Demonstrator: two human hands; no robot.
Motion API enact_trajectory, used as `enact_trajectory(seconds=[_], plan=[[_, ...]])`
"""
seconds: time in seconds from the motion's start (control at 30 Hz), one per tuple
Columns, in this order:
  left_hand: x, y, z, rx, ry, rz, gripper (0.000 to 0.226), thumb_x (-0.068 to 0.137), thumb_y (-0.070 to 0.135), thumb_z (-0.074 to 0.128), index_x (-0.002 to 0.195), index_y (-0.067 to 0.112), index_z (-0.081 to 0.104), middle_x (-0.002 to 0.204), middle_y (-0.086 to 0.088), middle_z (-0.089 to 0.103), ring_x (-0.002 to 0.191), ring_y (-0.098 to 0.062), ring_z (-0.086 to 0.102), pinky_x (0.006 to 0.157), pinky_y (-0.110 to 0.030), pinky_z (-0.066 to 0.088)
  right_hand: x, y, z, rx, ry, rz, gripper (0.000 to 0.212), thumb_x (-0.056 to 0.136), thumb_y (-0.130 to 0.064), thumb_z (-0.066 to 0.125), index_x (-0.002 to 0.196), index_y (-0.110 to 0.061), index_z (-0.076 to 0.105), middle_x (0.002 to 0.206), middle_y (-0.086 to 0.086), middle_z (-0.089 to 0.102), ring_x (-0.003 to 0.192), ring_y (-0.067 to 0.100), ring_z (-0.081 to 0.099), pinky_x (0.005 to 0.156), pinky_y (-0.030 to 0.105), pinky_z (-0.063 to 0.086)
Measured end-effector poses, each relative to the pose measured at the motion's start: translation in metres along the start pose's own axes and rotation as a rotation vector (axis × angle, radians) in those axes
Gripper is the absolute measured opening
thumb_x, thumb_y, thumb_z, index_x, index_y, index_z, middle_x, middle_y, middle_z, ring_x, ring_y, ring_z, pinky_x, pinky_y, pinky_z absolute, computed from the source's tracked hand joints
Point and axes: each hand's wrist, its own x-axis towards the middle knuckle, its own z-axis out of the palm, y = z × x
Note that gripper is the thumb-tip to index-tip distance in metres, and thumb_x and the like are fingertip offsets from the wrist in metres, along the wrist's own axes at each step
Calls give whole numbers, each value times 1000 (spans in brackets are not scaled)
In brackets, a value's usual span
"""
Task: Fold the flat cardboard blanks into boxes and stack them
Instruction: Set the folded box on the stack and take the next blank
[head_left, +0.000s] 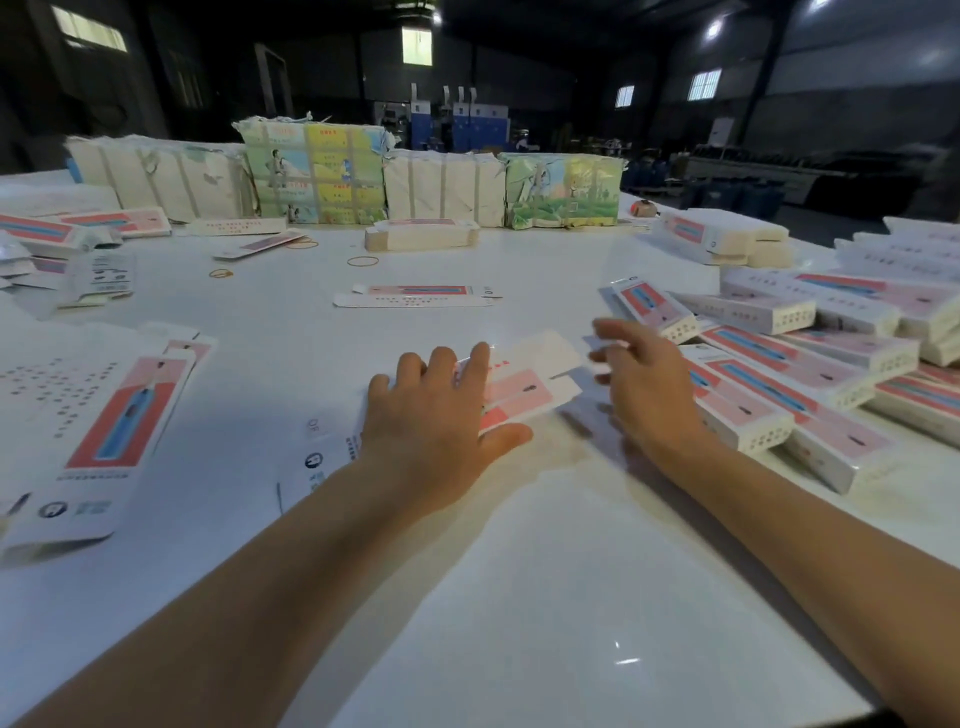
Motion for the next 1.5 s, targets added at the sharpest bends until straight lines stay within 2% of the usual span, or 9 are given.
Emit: enact_trajectory(seconds=[0.1, 0.27, 0.4, 0.67, 0.87, 1.03, 1.13, 1.4, 1.5], plan=[[1, -1, -1, -18, 2, -40, 90, 75, 77, 14, 147, 23, 9, 139, -2, 37, 118, -24, 41, 92, -38, 39, -11, -8, -6, -114, 55, -344, 34, 98, -19, 40, 123, -9, 60, 126, 3, 55, 113, 7, 47, 98, 7, 31], [2, 6, -6, 49, 95, -78, 90, 76, 78, 15, 147, 22, 8, 138, -4, 39, 115, -25, 42, 88, -35, 40, -22, -9, 5, -439, -189, -566, 43, 95, -25, 41, 131, -5, 53, 127, 12, 59, 122, 25, 45, 98, 28, 34], [-2, 11, -8, 76, 127, -109, 87, 79, 77, 21, 146, 22, 10, 136, -5, 40, 114, -26, 41, 86, -35, 37, -31, -13, 10, -452, -113, -678, 40, 90, -16, 52, 128, -1, 55, 110, 18, 66, 106, 32, 58, 85, 38, 47], [3, 8, -9, -33, 101, -117, 93, 68, 79, 9, 144, 25, 12, 136, -4, 40, 114, -25, 42, 87, -35, 38, -29, -26, -3, 428, -285, -159, 52, 84, 13, 57, 122, -23, 58, 108, -3, 66, 104, 11, 62, 88, 27, 53], [6, -8, -12, -302, 19, 11, 90, 76, 76, 37, 146, 25, 16, 139, 1, 38, 119, -21, 39, 92, -38, 36, -30, -26, -8, 400, -353, -246, 51, 82, 13, 61, 121, -20, 58, 98, 3, 65, 94, 23, 60, 90, 29, 50], [6, -12, -13, -415, -21, 10, 78, 77, 71, 51, 139, 30, 29, 130, 9, 50, 98, -13, 49, 73, -28, 34, -32, -23, -3, 340, -310, -319, 52, 82, 10, 62, 116, -30, 59, 81, -3, 65, 76, 14, 57, 74, 24, 52], [10, -11, -14, -338, -44, -22, 76, 73, 75, 49, 133, 32, 34, 124, 10, 53, 92, -14, 50, 68, -29, 32, -32, -19, 1, 317, -293, -313, 52, 84, 9, 61, 114, -33, 58, 89, 24, 61, 82, 35, 56, 79, 41, 53], [6, -17, -13, -268, -177, -118, 69, 69, 84, 31, 109, 29, 38, 95, 8, 47, 80, -12, 50, 57, -27, 33, -25, -13, -3, 253, -200, -321, 51, 87, 0, 63, 119, -39, 54, 88, 14, 62, 83, 30, 58, 81, 46, 51], [4, -15, -14, -219, -109, -140, 66, 66, 87, 30, 99, 30, 34, 89, 10, 46, 75, -11, 50, 55, -25, 30, -24, -10, -2, 180, -139, -273, 48, 86, -10, 66, 122, -37, 51, 92, -3, 61, 86, 11, 59, 84, 28, 52]])
